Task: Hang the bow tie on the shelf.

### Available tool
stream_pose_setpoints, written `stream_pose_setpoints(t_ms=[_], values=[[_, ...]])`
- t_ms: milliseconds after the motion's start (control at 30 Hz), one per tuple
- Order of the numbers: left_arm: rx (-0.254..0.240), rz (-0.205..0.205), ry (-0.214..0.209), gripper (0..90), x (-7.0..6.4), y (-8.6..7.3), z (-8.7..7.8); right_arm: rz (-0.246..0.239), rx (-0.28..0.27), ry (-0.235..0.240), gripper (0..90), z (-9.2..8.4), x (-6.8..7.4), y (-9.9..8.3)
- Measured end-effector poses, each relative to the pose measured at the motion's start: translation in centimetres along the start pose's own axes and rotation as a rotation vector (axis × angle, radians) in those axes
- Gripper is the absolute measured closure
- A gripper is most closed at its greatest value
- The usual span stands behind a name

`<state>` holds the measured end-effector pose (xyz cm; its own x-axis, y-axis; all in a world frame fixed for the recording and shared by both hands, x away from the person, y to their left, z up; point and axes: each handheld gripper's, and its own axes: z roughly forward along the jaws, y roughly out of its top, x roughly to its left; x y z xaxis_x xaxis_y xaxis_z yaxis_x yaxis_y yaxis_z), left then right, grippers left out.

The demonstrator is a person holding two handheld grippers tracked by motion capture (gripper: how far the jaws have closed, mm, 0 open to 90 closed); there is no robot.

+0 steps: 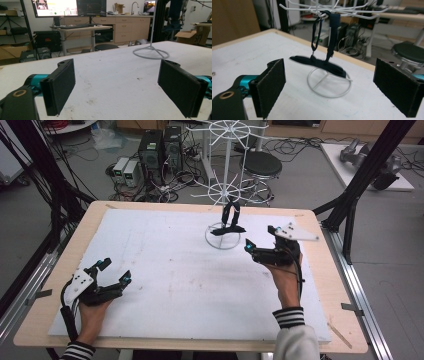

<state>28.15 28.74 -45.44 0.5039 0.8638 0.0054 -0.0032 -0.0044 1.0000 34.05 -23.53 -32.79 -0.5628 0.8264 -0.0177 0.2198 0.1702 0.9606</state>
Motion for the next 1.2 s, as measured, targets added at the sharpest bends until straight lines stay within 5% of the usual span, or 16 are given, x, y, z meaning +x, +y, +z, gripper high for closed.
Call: stream_pose_setpoints(t_ms=[333, 667, 1200], values=[[-0.002, -0.007, 0.003, 14.8, 0.0, 0.0, 0.0, 0.055, -0.149, -0.096, 10.0, -4.4, -0.2, -7.5], [-0.006, -0.008, 0.000, 14.7, 0.1, 0.0, 0.0, 0.077, -0.271, -0.196, 10.0, -6.7, -0.3, -12.2], [-0.014, -0.001, 0.003, 14.7, 0.0, 0.0, -0.1, 0.027, -0.252, -0.197, 10.0, -5.6, 0.4, -14.8]])
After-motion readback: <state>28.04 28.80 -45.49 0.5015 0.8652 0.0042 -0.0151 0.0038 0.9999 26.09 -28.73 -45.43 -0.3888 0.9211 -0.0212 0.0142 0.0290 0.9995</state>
